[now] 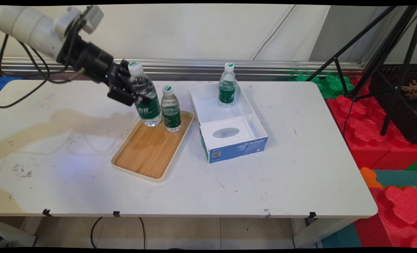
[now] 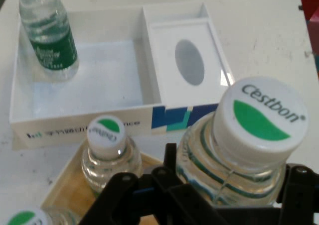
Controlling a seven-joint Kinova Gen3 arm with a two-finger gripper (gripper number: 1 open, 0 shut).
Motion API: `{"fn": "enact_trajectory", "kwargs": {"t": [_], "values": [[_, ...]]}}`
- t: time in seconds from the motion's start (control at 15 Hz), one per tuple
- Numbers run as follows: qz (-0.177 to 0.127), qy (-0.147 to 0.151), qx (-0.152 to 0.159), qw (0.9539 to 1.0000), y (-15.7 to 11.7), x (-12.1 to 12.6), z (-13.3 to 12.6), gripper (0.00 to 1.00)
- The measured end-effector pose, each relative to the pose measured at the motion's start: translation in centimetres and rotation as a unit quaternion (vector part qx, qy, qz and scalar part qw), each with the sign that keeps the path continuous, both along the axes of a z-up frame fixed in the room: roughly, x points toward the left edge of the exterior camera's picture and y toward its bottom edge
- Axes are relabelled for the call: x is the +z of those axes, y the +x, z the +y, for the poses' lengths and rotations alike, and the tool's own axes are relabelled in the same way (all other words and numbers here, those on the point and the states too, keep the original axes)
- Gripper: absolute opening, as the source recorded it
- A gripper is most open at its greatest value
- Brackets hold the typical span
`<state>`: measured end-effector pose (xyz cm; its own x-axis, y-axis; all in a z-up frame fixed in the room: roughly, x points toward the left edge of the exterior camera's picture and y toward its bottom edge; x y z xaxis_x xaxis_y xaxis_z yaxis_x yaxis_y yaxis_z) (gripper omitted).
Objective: Place the picked object on the tray
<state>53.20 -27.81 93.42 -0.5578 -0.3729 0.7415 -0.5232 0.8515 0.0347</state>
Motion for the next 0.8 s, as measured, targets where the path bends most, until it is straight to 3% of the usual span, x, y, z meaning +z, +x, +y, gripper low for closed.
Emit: {"fn": "enact_trajectory", "kwargs": {"t": [0.8], "values": [[-0.032, 0.018, -0.008, 0.9993, -0.8, -8.3, -0.2, 0.00]]}}
